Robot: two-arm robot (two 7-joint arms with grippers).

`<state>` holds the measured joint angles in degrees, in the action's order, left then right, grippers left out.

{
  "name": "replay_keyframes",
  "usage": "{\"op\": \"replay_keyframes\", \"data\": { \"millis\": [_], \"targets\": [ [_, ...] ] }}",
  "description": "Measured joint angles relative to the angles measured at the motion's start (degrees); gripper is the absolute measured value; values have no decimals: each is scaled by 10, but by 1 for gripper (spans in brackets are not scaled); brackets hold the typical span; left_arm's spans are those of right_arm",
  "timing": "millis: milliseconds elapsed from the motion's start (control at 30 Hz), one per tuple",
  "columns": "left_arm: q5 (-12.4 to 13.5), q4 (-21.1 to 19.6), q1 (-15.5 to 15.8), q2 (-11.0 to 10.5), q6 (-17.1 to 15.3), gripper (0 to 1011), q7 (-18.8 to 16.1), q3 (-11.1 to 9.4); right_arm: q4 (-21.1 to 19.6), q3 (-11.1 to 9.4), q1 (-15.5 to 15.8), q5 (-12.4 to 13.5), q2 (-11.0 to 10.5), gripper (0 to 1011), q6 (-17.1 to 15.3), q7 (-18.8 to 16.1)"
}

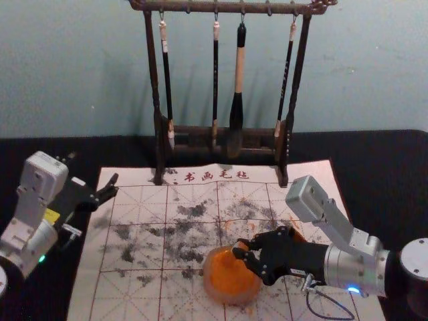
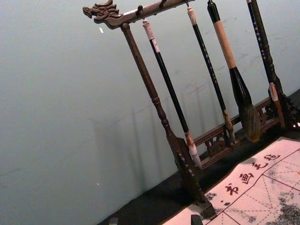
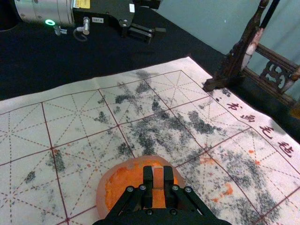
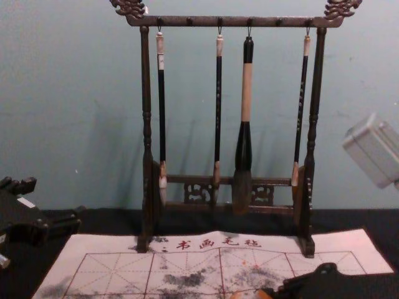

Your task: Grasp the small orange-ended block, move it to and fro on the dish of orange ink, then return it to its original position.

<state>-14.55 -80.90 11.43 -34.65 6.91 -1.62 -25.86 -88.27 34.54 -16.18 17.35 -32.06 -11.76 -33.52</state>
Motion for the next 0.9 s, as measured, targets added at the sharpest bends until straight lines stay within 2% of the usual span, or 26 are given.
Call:
{"op": "replay_keyframes", "data": {
  "millis": [467,900],
  "targets": [
    [0,0,0,0,0,1001,0,0,-34,-17,19,1,-21,96,-8,4],
    [0,0,0,0,0,1001,0,0,-60,-15,28,-1,-44,96,-18,-10]
  ]
}}
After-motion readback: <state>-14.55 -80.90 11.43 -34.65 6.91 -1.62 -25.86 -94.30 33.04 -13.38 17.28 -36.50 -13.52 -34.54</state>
